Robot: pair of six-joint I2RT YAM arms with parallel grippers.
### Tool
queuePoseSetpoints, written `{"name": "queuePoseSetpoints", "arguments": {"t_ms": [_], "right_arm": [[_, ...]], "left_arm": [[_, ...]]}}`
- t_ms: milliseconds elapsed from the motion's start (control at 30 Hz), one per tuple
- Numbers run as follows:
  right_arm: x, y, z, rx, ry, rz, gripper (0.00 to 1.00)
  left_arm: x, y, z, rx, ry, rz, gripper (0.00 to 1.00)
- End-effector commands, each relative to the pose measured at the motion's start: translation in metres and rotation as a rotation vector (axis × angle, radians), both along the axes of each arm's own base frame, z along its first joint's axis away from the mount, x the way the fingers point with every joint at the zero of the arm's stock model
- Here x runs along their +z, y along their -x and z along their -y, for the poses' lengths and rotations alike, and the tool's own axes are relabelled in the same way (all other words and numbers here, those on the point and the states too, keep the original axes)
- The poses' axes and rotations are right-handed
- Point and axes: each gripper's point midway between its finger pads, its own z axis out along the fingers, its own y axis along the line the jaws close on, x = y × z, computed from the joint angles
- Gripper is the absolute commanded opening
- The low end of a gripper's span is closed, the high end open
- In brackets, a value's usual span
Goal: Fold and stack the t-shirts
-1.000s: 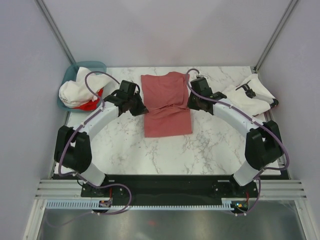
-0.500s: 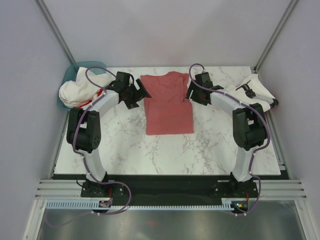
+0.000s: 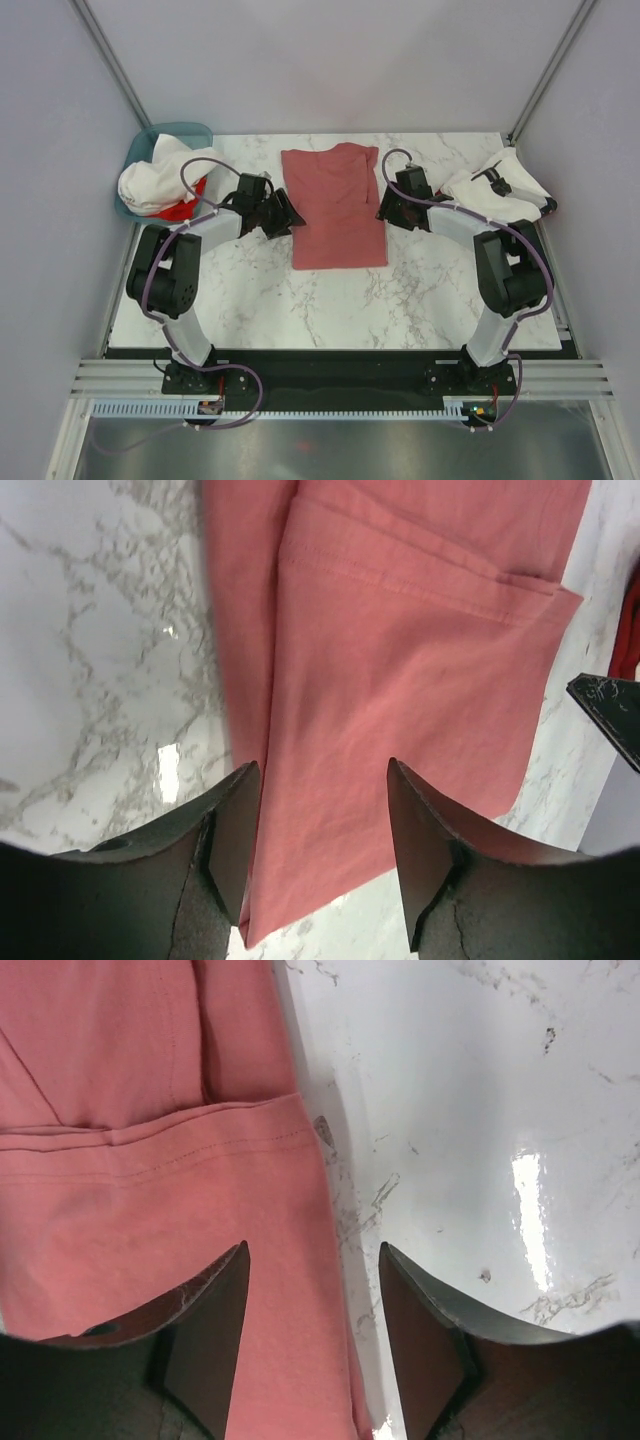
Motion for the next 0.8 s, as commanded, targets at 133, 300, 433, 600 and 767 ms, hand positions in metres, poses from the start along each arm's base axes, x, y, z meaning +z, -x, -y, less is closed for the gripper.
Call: {"name": "queuePoseSetpoints", "arguments": {"t_ms": [133,300,433,600,767], "right_arm": [[0.006,-0.036,0.002,-0.017,0.042,0.120,0.57],[0.000,-0.044,-0.003,0.007,0.040,0.136,0.56],[-0.010,-0.047,-0.003,0.004,0.052,0.122,0.53],[-0.015,-0.055,-0.003,0.000,0.062,0.118,0.49],[-0.018,-0.057,-0.005,0.003,0.064,0.114,0.43]], "left_arm": [[0.006,-0.048,-0.004,0.018,-0.083,0.197,0.61],[0.007,-0.061,-0.001,0.014,-0.113,0.224,0.59],[-0.001,-0.073,0.002,0.002,-0.129,0.207,0.56],[-0.001,-0.080,0.008,-0.016,-0.116,0.211,0.49],[-0.009,-0.084,0.013,-0.036,-0.132,0.180,0.43]]}}
